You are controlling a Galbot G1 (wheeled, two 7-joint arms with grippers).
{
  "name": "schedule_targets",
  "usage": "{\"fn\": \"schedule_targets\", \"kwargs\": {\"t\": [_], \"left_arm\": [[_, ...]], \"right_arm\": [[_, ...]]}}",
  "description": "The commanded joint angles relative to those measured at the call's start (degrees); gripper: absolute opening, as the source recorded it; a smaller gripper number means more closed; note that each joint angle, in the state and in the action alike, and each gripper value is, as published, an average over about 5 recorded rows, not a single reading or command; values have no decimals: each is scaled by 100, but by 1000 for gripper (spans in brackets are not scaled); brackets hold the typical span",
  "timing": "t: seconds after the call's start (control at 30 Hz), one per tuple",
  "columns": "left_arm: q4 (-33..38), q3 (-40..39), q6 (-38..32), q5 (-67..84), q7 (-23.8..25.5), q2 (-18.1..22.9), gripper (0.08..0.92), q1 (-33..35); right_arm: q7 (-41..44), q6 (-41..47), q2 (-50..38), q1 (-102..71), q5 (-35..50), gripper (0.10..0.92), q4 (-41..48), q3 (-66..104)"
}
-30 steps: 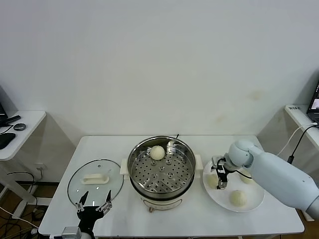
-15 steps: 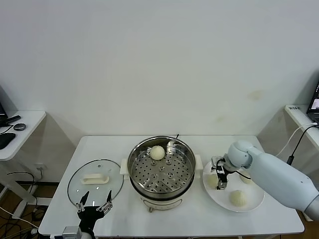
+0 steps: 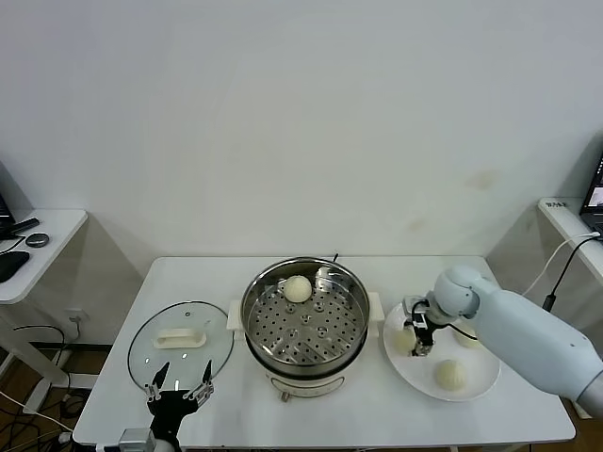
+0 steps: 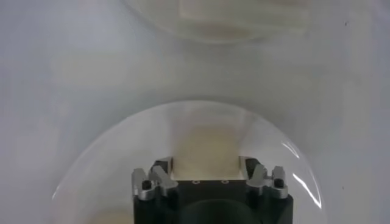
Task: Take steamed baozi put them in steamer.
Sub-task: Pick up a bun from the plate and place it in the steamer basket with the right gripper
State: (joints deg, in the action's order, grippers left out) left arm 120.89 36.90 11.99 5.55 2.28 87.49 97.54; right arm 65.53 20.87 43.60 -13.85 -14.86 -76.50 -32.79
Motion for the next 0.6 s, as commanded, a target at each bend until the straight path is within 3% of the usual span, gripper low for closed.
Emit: {"fn": "schedule_targets", "kwargs": {"t": [0.03,0.37,0.6], "left_arm": [[-35,-16,0,-7,-10,23,823,-16],[-108,-82,-12,-204,-50,50,823,-107],[-62,-83,-42,-262,-98,15,823,-128]], "right_arm": [[97,38,-26,7,85,571,90,93],[362,346,-564,1185,976,527,-385,-577],[717,782,-758,3632,2629,526,-1039,-2326]]}}
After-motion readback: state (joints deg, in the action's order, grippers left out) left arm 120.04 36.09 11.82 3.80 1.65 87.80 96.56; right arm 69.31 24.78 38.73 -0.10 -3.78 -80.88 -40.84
